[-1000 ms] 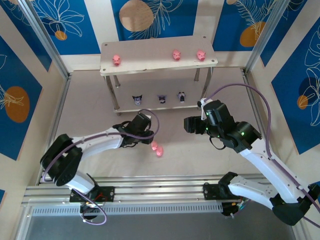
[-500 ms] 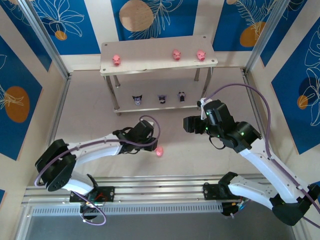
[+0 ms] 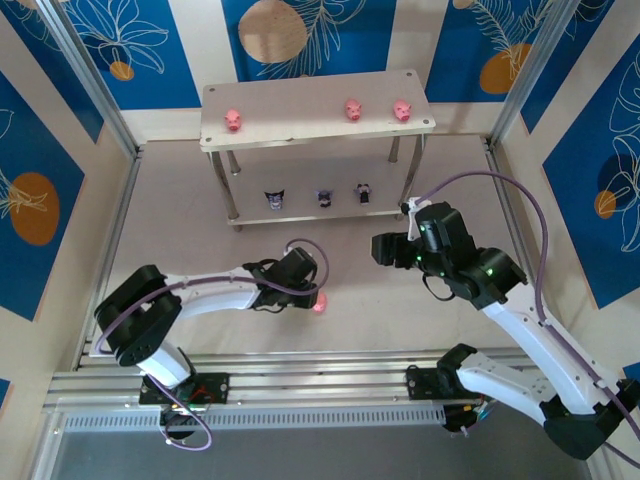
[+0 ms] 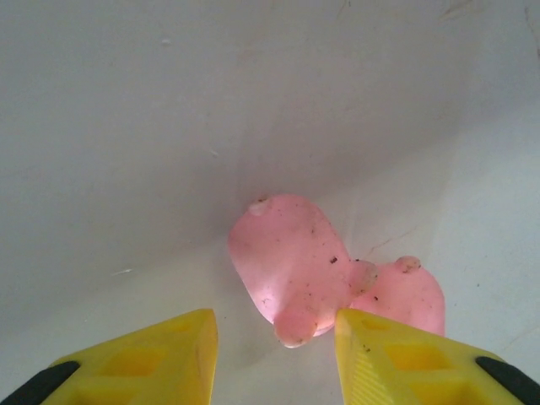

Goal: Place and organize the plastic toys onto the shelf

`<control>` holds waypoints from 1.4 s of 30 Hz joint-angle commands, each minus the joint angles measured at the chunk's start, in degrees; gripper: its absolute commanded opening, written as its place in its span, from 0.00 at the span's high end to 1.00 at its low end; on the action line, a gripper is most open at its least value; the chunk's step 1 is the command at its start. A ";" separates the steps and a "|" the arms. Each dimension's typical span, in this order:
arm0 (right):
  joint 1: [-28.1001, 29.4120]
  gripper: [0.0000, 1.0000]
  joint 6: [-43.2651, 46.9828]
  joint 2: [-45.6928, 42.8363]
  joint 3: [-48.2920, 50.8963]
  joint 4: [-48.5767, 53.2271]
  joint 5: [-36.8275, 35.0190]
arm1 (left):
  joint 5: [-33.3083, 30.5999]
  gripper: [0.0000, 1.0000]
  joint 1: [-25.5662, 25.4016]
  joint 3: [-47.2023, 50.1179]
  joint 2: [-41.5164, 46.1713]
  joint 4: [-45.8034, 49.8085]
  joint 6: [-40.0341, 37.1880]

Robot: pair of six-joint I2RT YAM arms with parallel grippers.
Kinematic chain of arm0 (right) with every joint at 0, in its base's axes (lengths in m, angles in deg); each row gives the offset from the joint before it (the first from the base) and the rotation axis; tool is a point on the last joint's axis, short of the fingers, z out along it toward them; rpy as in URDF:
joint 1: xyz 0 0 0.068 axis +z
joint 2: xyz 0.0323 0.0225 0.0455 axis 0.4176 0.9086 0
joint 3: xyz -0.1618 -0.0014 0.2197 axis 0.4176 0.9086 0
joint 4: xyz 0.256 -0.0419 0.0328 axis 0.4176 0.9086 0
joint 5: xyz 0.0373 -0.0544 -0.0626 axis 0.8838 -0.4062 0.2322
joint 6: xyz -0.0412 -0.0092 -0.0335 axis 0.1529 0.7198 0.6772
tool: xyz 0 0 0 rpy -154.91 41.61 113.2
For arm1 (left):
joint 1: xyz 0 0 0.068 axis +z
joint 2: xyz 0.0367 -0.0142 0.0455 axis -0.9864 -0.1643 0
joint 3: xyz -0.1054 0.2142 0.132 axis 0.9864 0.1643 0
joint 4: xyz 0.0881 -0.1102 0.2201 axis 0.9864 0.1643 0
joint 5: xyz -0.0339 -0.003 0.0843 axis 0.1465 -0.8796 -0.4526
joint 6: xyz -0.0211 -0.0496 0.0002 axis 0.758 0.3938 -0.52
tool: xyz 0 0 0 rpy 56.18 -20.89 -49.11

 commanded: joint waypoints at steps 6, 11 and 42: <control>-2.05 0.30 1.03 -1.03 1.90 -1.81 3.31 | -1.40 0.72 -0.53 -1.75 -2.58 -0.29 -0.84; -2.69 0.30 1.15 -0.98 2.31 -1.83 3.67 | 0.95 0.88 -0.30 -1.99 -4.28 -1.41 -2.75; -3.19 0.30 0.94 -0.66 0.89 -4.00 4.44 | 19.92 1.00 16.83 -22.23 23.75 14.17 -16.22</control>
